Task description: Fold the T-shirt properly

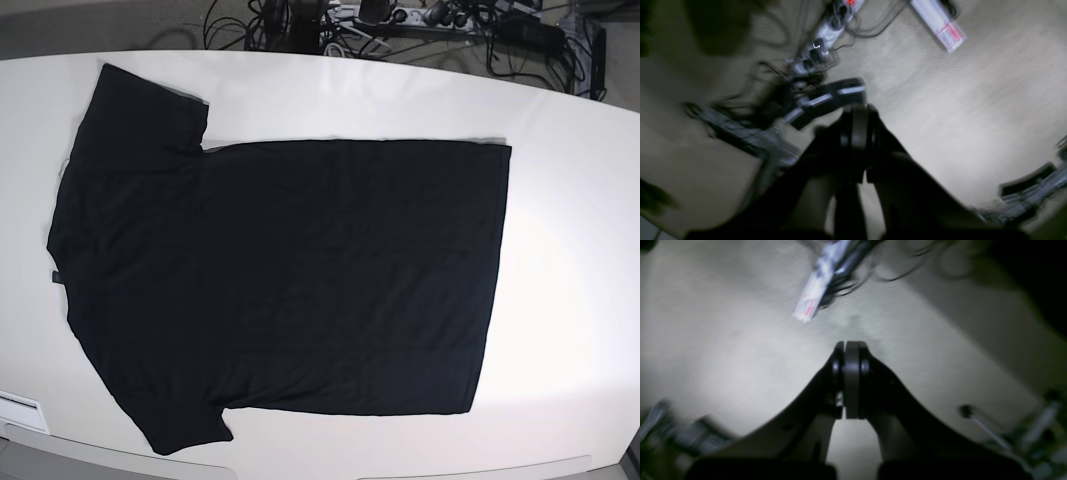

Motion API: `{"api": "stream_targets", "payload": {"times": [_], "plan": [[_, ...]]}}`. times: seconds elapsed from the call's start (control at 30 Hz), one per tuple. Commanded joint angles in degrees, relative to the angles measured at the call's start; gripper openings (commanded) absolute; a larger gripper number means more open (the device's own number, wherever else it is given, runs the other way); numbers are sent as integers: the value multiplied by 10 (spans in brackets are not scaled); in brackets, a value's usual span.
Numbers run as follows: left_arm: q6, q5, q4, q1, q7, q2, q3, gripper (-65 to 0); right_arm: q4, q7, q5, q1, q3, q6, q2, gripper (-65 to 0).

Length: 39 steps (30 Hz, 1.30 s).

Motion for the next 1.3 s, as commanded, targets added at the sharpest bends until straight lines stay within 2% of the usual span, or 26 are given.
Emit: {"api": "stream_targets", "payload": {"times": [0.0, 0.13, 0.37, 0.5, 0.7, 0.83, 0.93, 1.07, 1.2, 1.27], "plan": [[0, 4, 30, 19, 7, -12, -22, -650, 25, 4, -11, -24, 3, -7, 1, -650], [1, 10, 118, 55, 17, -14, -108, -650, 86, 0, -38, -59, 23, -49, 1, -650], [1, 11, 252, 61, 18, -14, -214, -650, 167, -4, -41, -75, 88, -78, 1, -650], [1, 16, 325, 61, 21, -14, -259, -650, 215, -2, -40, -75, 136, -80, 1, -650], [3, 58, 331, 49, 12, -14, -296, -650, 277, -2, -36, -75, 206, -80, 0, -650], [14, 70, 331, 22, 6, -9, -296, -650, 277, 38, -36, -75, 241, -80, 1, -650], [7, 70, 331, 0, -3, -10, -296, -650, 277, 48, -32, -75, 250, -15, 0, -650], [-39, 71, 331, -27, -28, -10, -296, -650, 277, 50, -32, -33, 250, 55, 1, -650], [-115, 91, 266, -62, -72, -16, -295, -650, 277, 54, -16, 12, 249, 121, 1, -650], [-158, 101, 231, -76, -114, -24, -295, -650, 277, 59, -6, 26, 249, 158, 0, -650]]}}
